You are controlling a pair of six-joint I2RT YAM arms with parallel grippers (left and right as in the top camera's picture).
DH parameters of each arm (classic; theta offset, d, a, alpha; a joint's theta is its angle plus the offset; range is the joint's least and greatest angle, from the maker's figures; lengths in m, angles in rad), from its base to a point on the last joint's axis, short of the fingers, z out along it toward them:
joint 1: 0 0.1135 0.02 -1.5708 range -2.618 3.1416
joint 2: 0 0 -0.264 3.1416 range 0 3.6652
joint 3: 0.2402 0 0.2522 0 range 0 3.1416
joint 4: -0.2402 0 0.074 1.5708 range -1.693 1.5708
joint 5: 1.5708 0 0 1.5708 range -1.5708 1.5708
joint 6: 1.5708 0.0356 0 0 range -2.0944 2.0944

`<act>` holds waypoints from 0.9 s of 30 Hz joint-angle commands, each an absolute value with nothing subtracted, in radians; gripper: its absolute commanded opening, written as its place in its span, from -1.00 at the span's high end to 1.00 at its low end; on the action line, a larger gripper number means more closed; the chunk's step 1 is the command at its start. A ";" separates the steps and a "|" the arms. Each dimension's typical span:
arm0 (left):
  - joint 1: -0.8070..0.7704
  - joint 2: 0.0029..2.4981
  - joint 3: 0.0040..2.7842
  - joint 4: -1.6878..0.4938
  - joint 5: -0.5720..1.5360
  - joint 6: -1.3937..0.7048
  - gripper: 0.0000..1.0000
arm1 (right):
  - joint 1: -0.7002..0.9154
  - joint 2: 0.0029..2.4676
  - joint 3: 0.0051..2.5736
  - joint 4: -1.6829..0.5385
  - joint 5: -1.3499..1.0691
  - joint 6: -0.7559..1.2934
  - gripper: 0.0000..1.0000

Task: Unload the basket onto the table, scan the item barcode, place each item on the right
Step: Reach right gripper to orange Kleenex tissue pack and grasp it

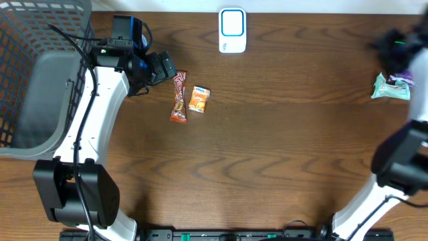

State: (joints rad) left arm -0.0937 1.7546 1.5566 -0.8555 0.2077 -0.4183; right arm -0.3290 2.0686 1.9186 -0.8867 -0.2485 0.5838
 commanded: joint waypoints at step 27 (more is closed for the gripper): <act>-0.093 1.760 1.567 -0.856 0.208 -0.413 -0.96 | 0.537 2.392 1.918 -0.718 -0.332 0.718 -0.08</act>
State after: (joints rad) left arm -0.0937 1.7546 1.5566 -0.8555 0.2073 -0.4183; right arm 0.5259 2.3734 1.9182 -0.7174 -0.3012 0.6739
